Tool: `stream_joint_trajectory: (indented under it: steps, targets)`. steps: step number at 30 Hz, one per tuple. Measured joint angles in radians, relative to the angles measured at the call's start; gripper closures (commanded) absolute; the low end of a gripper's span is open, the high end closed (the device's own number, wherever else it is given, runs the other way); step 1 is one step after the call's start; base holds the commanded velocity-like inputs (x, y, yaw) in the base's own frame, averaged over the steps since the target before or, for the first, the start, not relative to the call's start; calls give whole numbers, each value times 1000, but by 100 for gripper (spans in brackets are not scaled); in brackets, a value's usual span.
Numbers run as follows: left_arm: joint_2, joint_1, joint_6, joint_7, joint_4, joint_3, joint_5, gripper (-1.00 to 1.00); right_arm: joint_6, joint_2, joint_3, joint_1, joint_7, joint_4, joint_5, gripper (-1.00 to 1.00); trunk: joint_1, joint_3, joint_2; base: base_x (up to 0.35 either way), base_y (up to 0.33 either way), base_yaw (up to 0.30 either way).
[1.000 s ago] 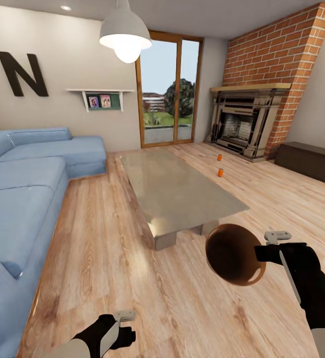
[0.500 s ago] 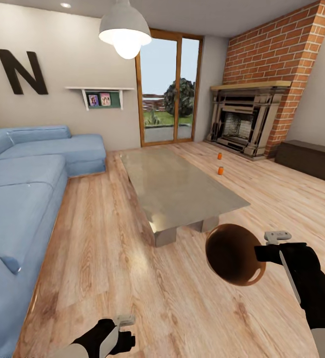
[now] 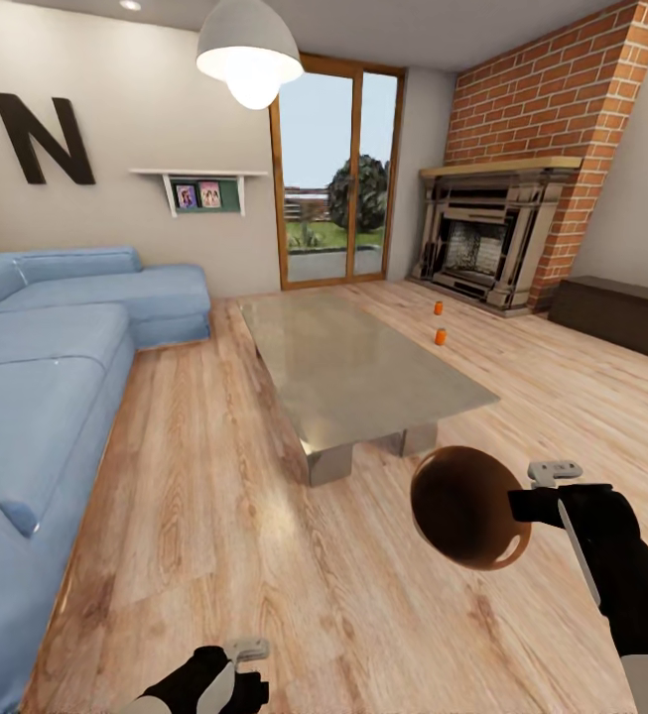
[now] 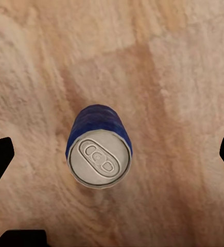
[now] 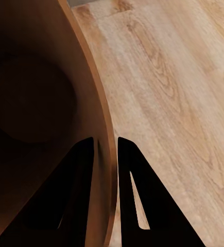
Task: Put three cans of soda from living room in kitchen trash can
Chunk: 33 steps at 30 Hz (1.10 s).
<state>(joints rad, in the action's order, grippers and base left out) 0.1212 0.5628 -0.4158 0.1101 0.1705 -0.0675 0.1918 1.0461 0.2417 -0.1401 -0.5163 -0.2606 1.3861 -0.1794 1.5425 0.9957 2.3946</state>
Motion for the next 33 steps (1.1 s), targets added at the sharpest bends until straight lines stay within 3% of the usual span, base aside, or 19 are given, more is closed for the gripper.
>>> stream_joint_trajectory:
  steps: [5, 14, 24, 33]
  targets:
    - [0, -3, 0, 0, 0, 0, 0, -100, 0, 1, -1, 0, 0, 0, 2, 100, 19, 16, 35, 0, 0, 0]
    - [-1, -4, 12, 0, 0, 0, 1, -100, 0, 1, -4, 0, 0, 0, 2, 100, 19, 16, 35, 0, 0, 0]
    - [-2, -5, 16, 0, 0, 0, 1, -100, 0, 1, -4, 0, 0, 0, 2, 100, 58, 47, 105, 0, 0, 0]
    - [-3, -6, 23, 0, 0, 0, 0, -100, 0, 1, -4, 0, 0, 0, 2, 100, 62, 82, 107, 0, 0, 0]
